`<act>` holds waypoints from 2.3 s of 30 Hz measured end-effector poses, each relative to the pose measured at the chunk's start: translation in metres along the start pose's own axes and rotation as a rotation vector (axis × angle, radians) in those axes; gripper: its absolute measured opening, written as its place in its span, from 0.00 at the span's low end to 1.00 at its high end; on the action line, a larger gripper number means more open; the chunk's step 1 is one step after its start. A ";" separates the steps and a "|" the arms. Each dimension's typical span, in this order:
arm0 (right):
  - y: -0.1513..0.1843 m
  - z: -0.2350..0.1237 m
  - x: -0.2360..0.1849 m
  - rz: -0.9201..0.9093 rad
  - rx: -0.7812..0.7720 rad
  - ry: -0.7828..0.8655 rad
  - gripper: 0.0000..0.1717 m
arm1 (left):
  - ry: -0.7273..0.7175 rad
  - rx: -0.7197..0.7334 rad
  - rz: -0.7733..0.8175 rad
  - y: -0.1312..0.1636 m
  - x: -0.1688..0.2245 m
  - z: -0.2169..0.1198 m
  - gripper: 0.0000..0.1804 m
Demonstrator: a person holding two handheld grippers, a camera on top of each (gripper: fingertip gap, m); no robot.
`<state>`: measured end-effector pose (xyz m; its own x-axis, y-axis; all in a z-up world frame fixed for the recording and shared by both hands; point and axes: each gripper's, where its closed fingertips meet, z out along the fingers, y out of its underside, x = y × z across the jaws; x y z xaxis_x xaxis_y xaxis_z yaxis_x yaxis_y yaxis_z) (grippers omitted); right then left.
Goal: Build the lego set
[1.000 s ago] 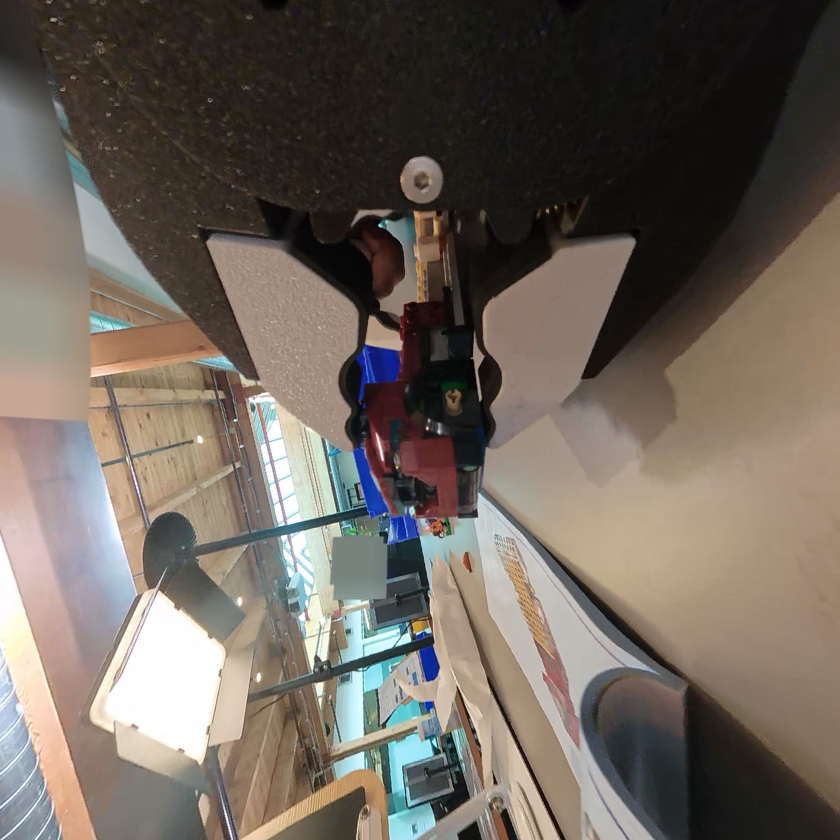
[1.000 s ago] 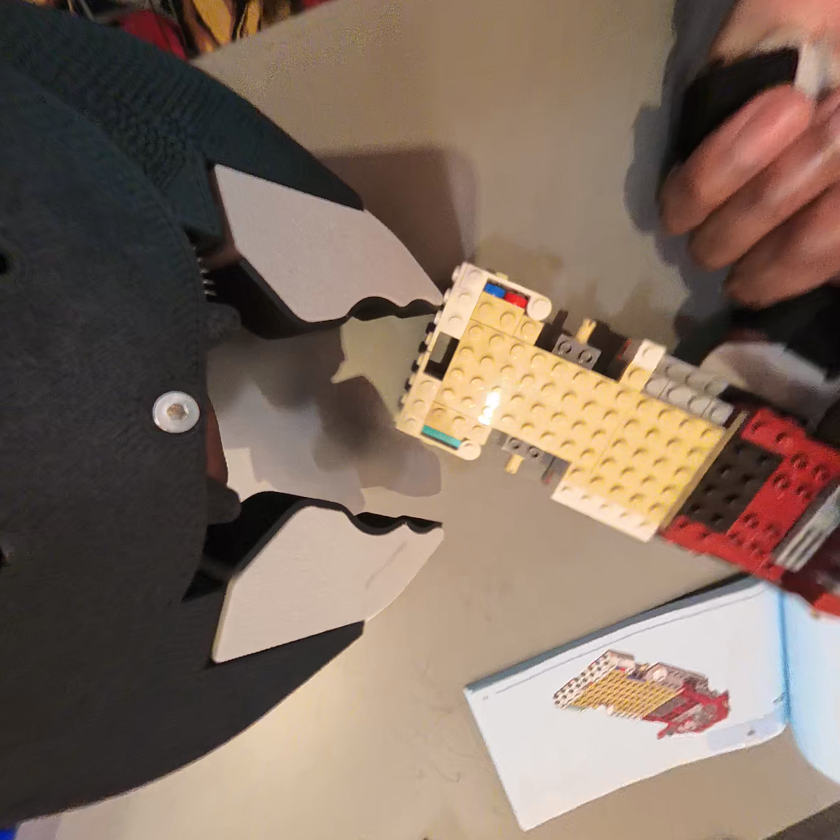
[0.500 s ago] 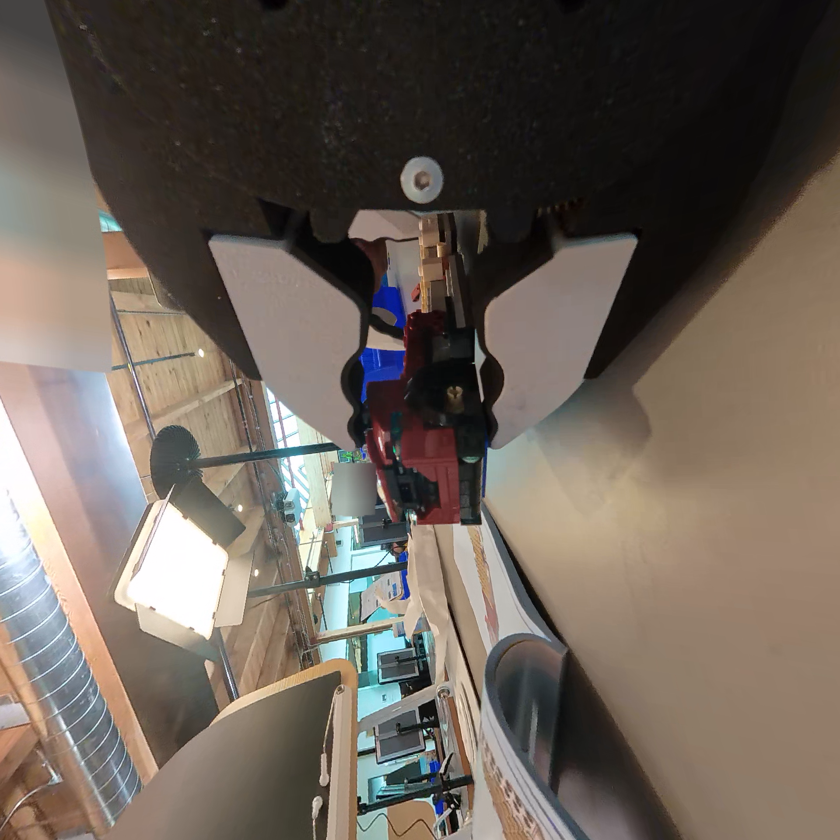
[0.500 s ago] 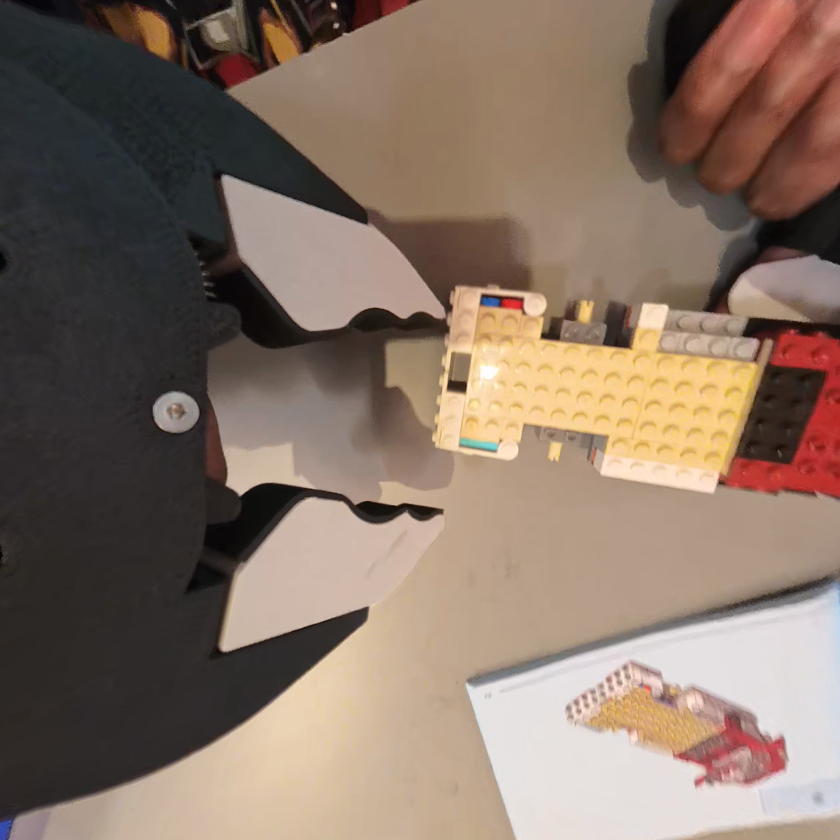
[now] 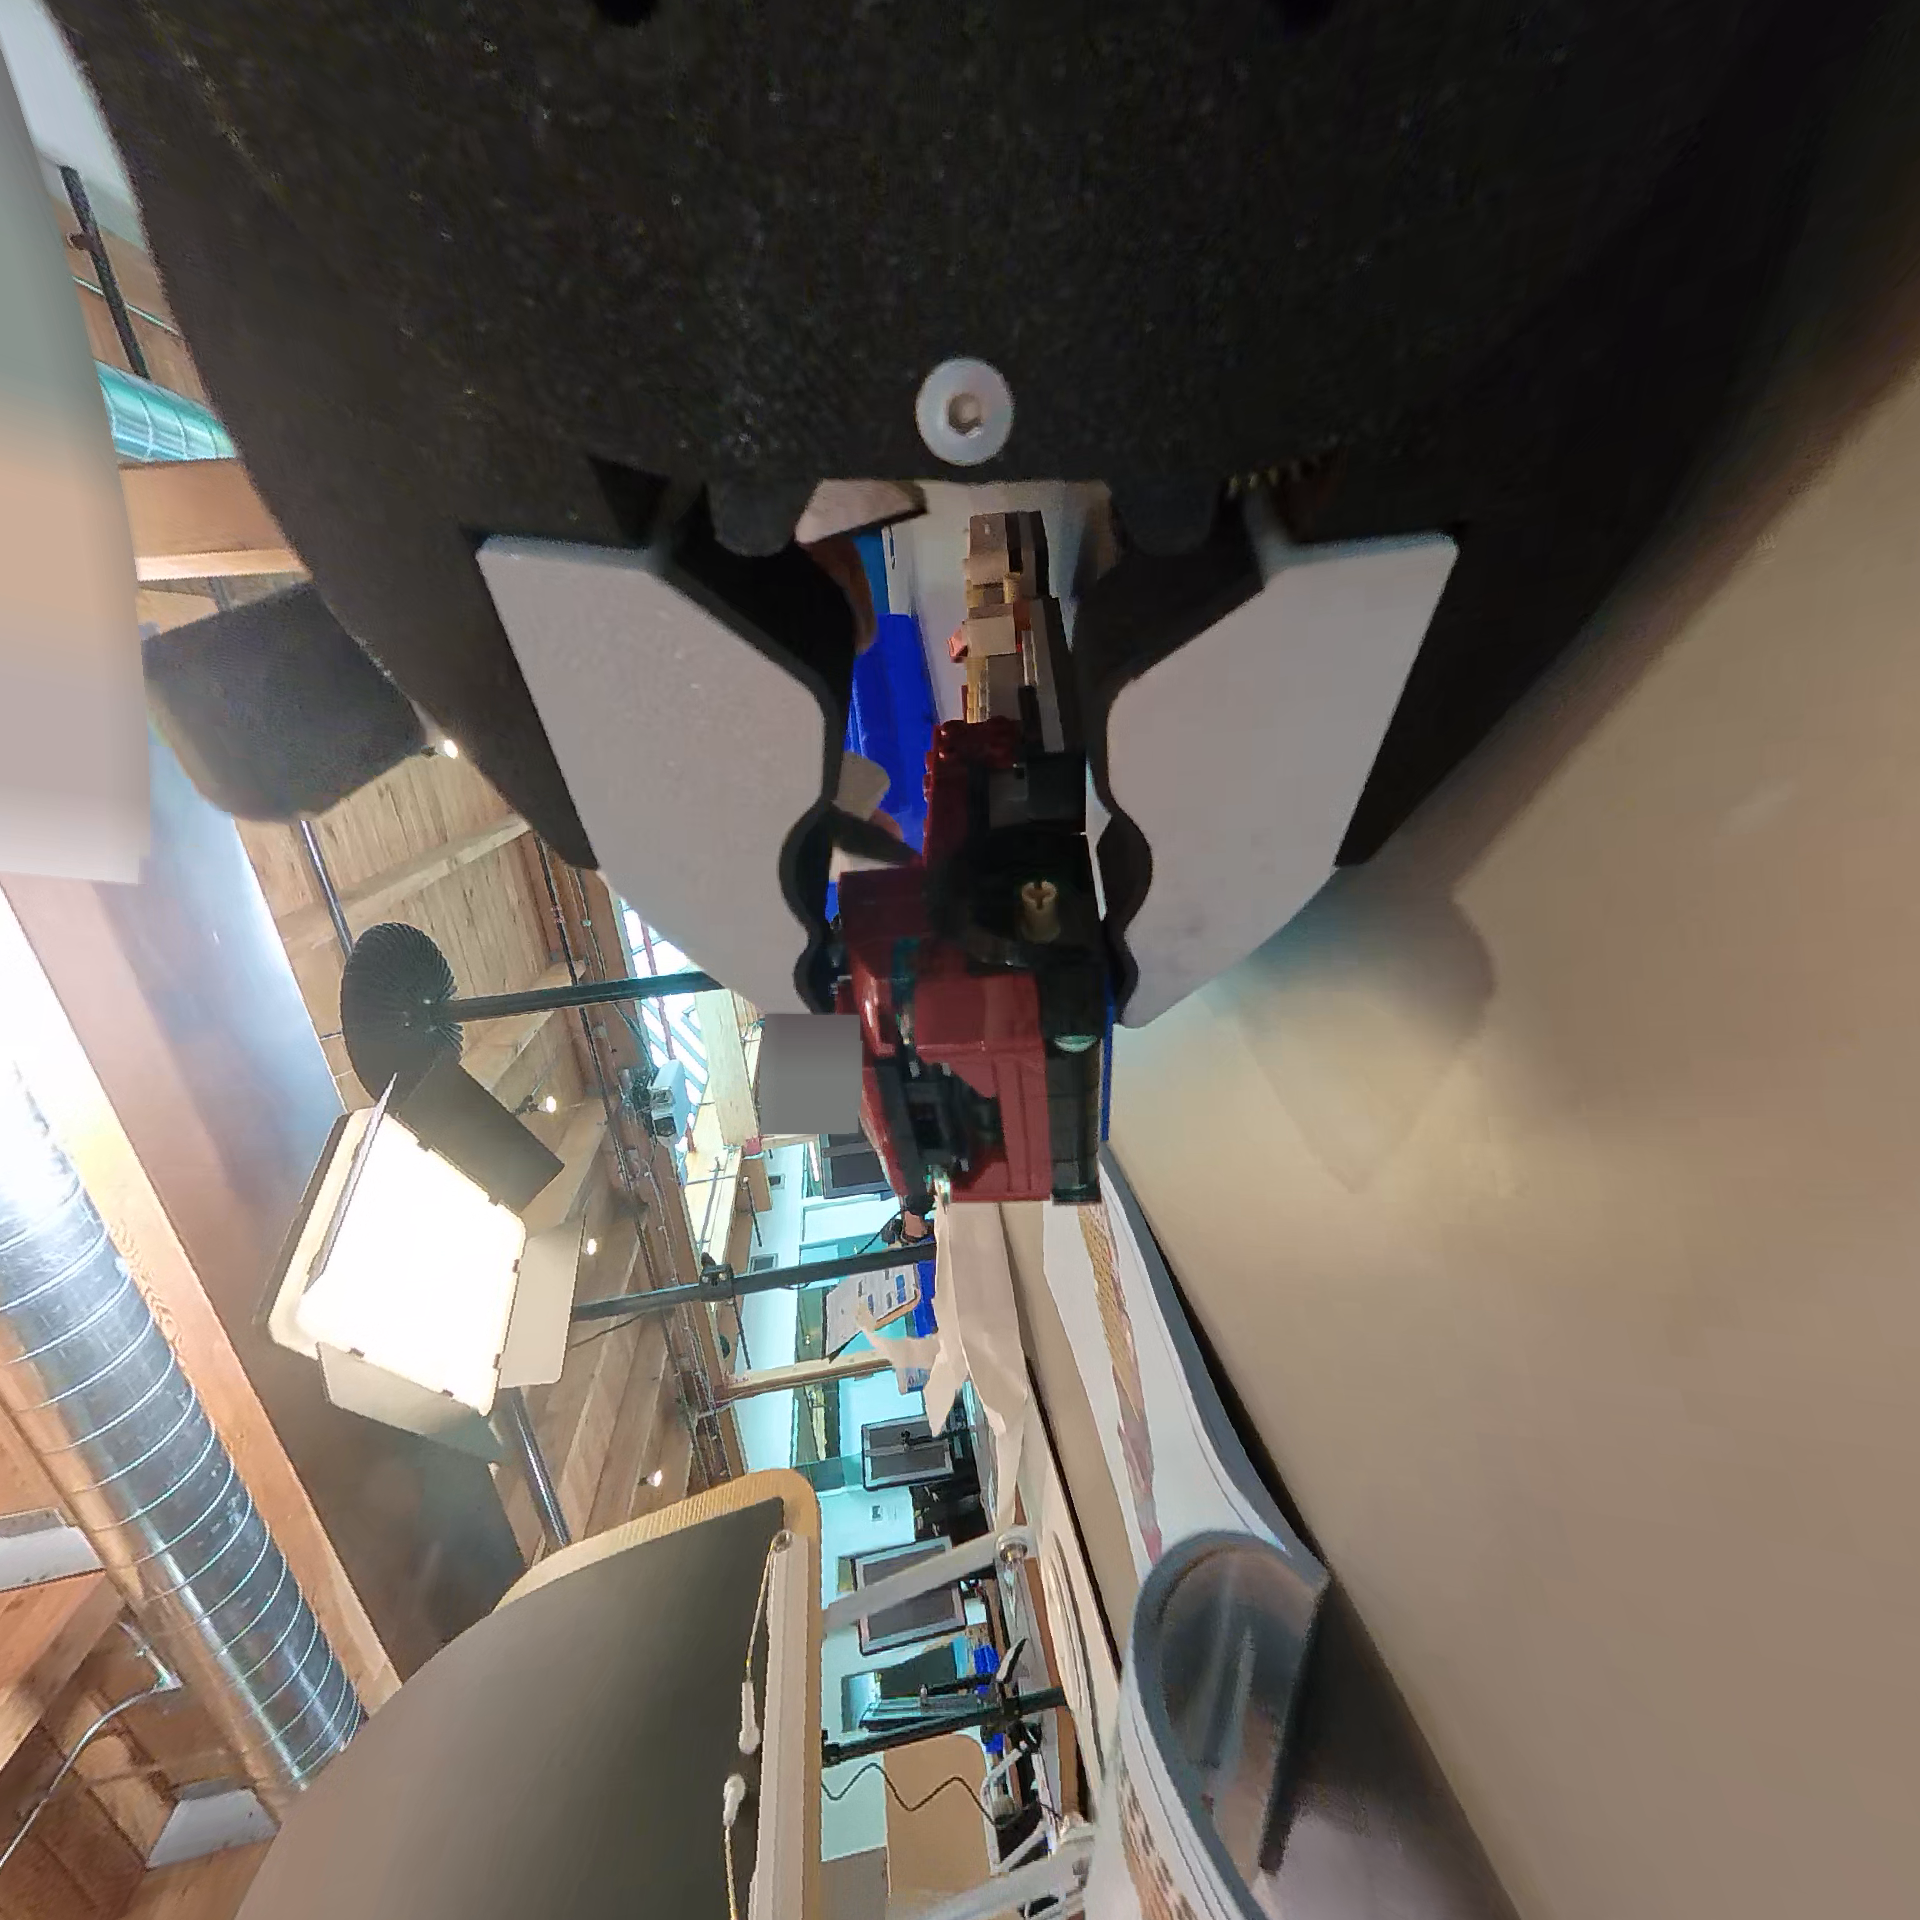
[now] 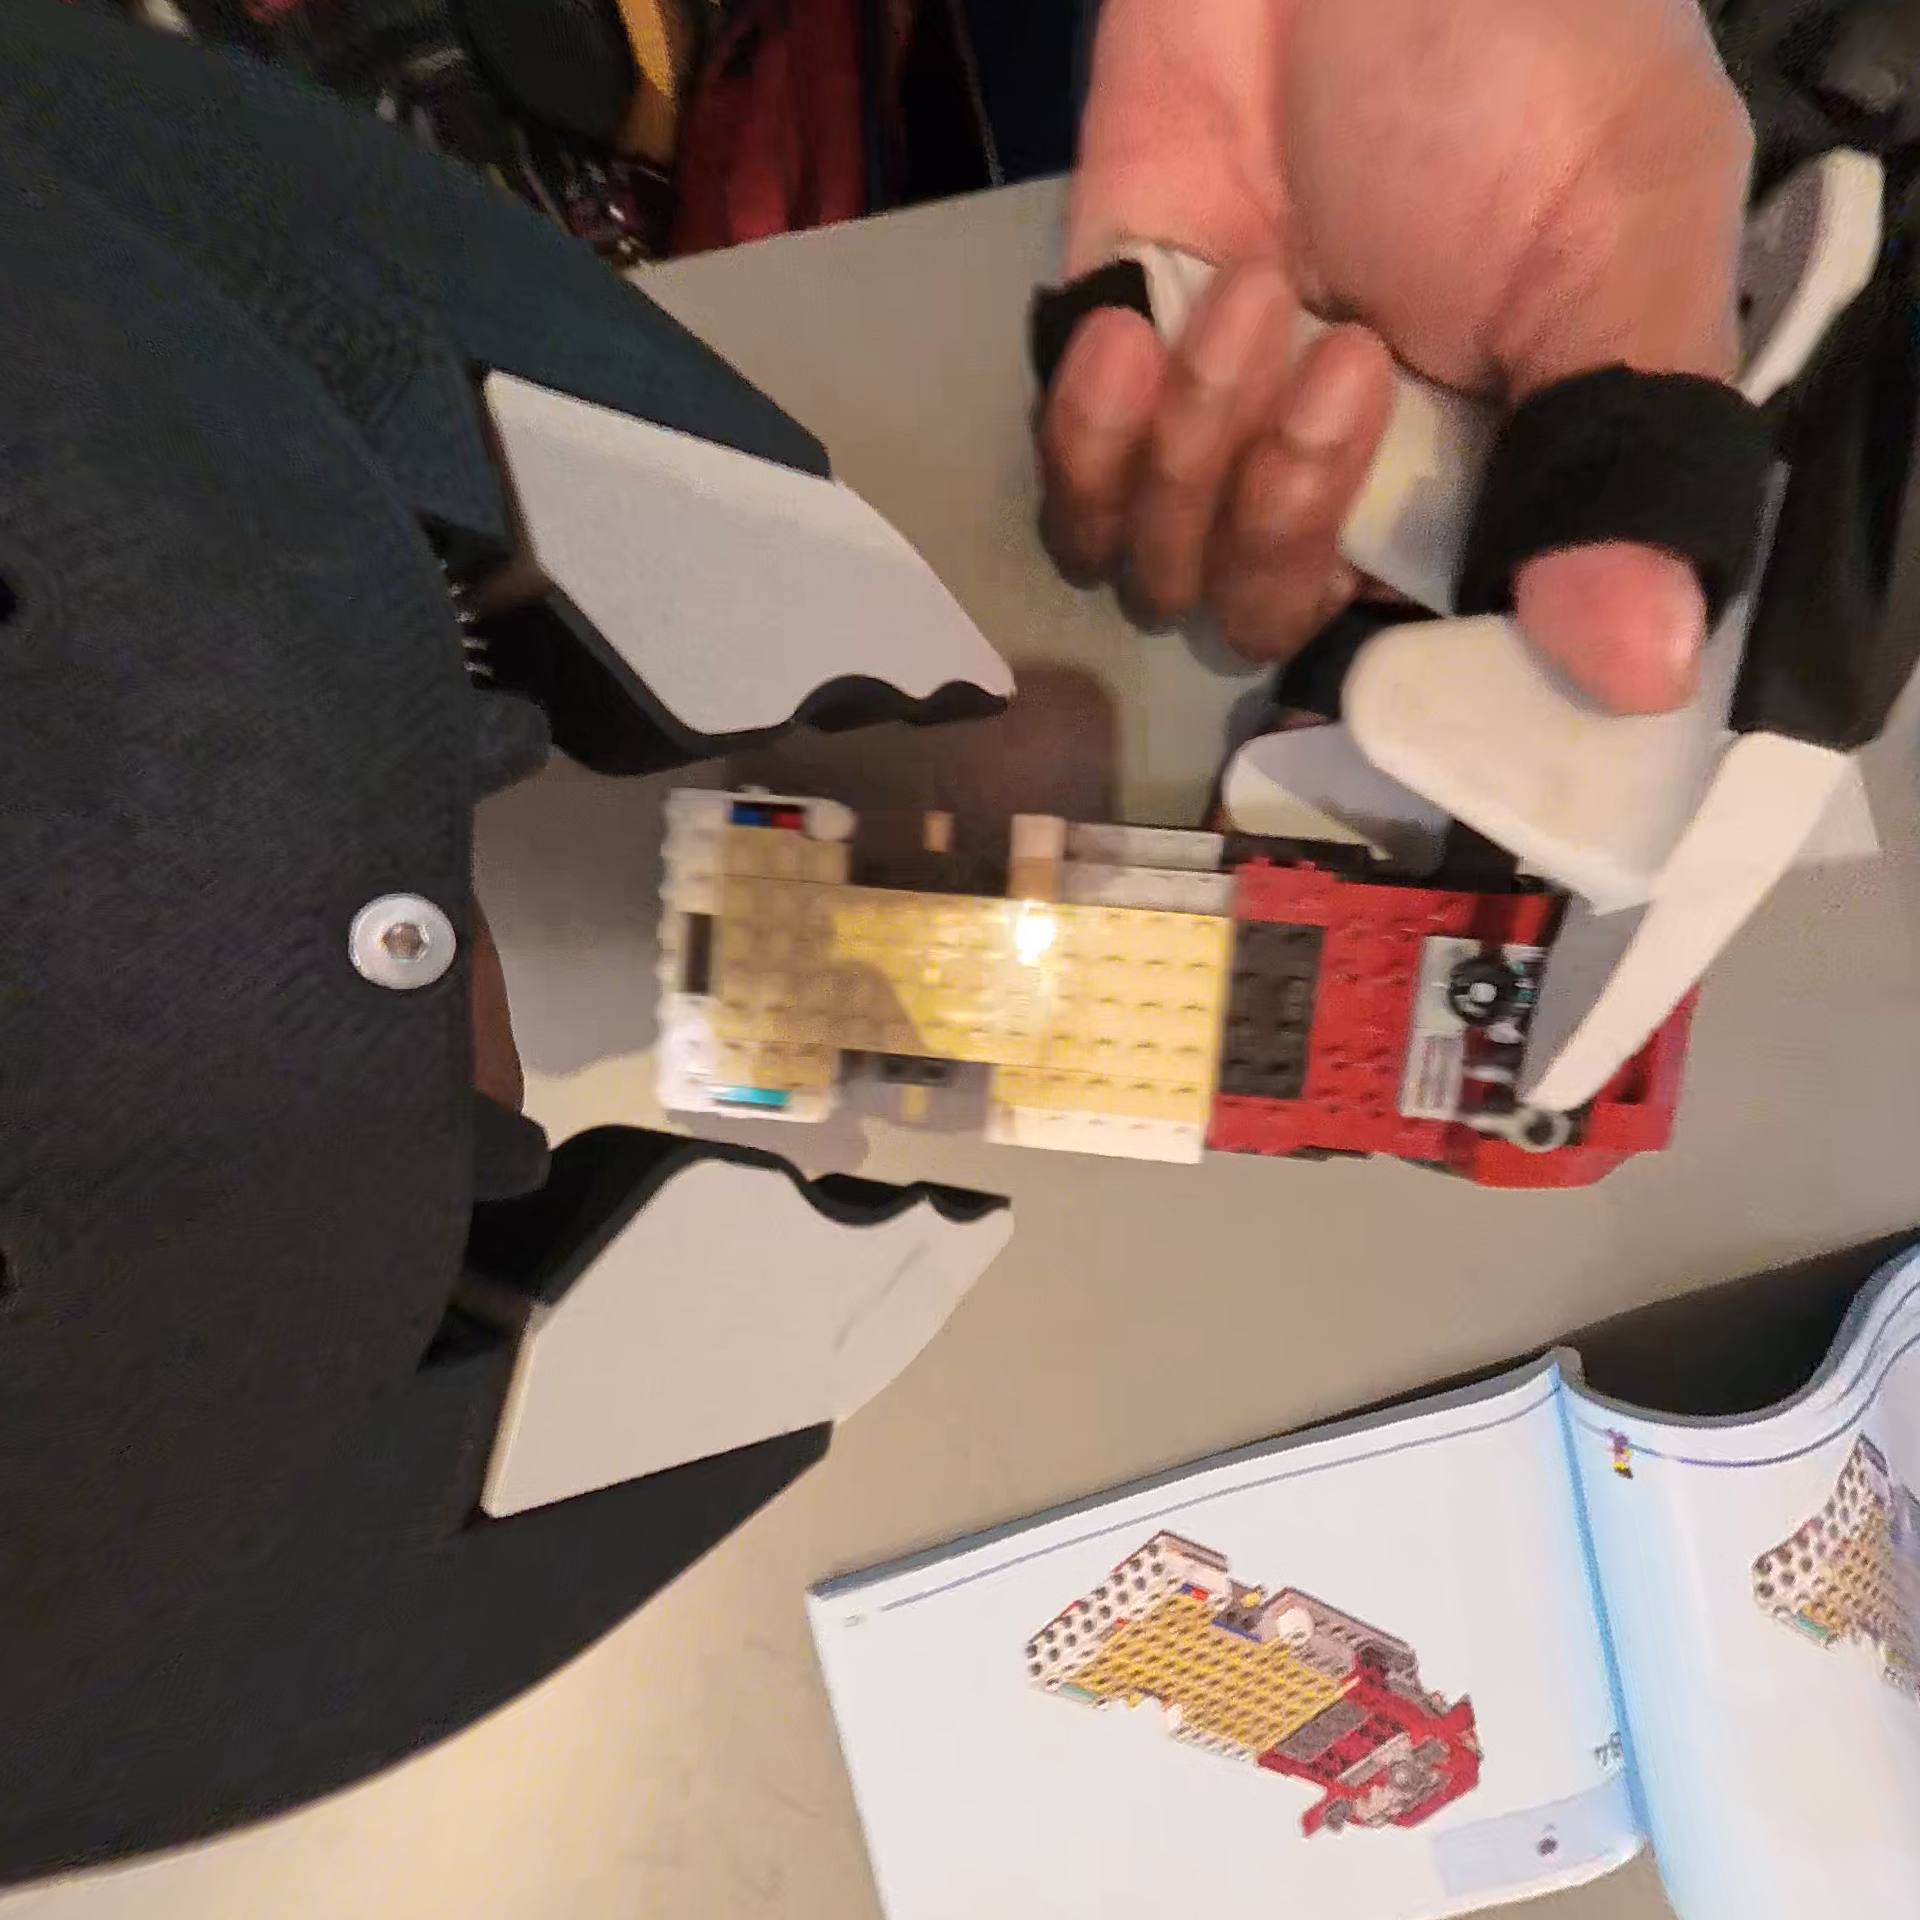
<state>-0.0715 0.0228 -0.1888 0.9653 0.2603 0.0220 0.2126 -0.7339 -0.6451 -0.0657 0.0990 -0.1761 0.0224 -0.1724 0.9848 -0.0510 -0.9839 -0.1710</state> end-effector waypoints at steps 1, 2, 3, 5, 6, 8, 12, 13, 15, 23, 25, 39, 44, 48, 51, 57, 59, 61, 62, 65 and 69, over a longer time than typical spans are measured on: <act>-0.003 0.008 0.002 0.000 -0.012 0.001 0.51 | 0.001 -0.005 0.003 0.003 0.001 0.001 0.27; -0.004 0.015 0.004 0.001 -0.028 0.006 0.51 | 0.002 -0.009 0.007 0.007 0.002 0.001 0.27; -0.004 0.020 0.006 0.000 -0.040 0.012 0.52 | 0.004 -0.015 0.012 0.010 0.003 0.001 0.27; -0.003 0.027 0.008 -0.002 -0.068 -0.001 0.48 | 0.010 -0.030 0.026 0.015 0.005 0.001 0.27; -0.002 0.028 0.005 -0.004 -0.081 -0.026 0.46 | 0.015 -0.038 0.035 0.017 0.007 0.001 0.27; -0.001 0.028 0.002 -0.010 -0.086 -0.071 0.42 | 0.024 -0.055 0.047 0.019 0.008 0.000 0.27; 0.004 0.021 0.004 -0.110 -0.090 -0.104 0.41 | 0.068 -0.177 0.070 0.031 0.014 -0.002 0.27; 0.006 0.019 0.005 -0.137 -0.088 -0.121 0.41 | 0.079 -0.219 0.086 0.034 0.016 -0.003 0.28; 0.010 0.014 0.007 -0.205 -0.088 -0.153 0.41 | 0.100 -0.309 0.119 0.042 0.019 -0.007 0.28; 0.017 0.006 0.013 -0.427 -0.086 -0.187 0.41 | 0.189 -0.545 0.068 0.053 0.027 -0.018 0.33; 0.018 0.006 0.014 -0.460 -0.081 -0.188 0.41 | 0.195 -0.565 0.051 0.054 0.027 -0.016 0.34; 0.016 0.007 0.009 -0.518 -0.048 -0.199 0.35 | 0.066 -0.516 -0.046 0.050 0.010 -0.003 0.32; 0.019 0.007 0.008 -0.494 -0.057 -0.208 0.35 | 0.036 -0.518 -0.052 0.054 0.005 -0.003 0.29; 0.016 0.004 0.012 -0.469 -0.071 -0.133 0.36 | 0.007 -0.489 -0.042 0.052 0.002 -0.002 0.26; 0.019 0.001 0.010 -0.451 -0.070 -0.090 0.40 | 0.003 -0.468 -0.047 0.051 0.001 -0.002 0.25; 0.036 0.016 0.014 -0.421 -0.136 -0.062 0.43 | -0.006 -0.477 -0.027 0.055 0.003 0.000 0.26; 0.036 0.016 0.014 -0.427 -0.134 -0.076 0.43 | -0.011 -0.476 -0.021 0.055 0.002 0.000 0.26; 0.036 0.016 0.013 -0.436 -0.128 -0.088 0.43 | -0.011 -0.483 -0.019 0.056 0.003 -0.001 0.26; 0.036 0.016 0.013 -0.441 -0.126 -0.096 0.43 | -0.011 -0.487 -0.016 0.056 0.003 -0.001 0.26; 0.037 0.016 0.011 -0.455 -0.127 -0.121 0.43 | -0.011 -0.506 -0.009 0.059 0.002 -0.001 0.25; 0.036 0.016 0.013 -0.468 -0.132 -0.122 0.43 | -0.017 -0.513 0.001 0.060 0.003 0.001 0.26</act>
<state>-0.0537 0.0092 -0.2241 0.7390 0.6459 0.1914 0.6434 -0.5925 -0.4847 -0.0681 0.0394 -0.1839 0.0382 -0.1786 0.9832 -0.5341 -0.8352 -0.1310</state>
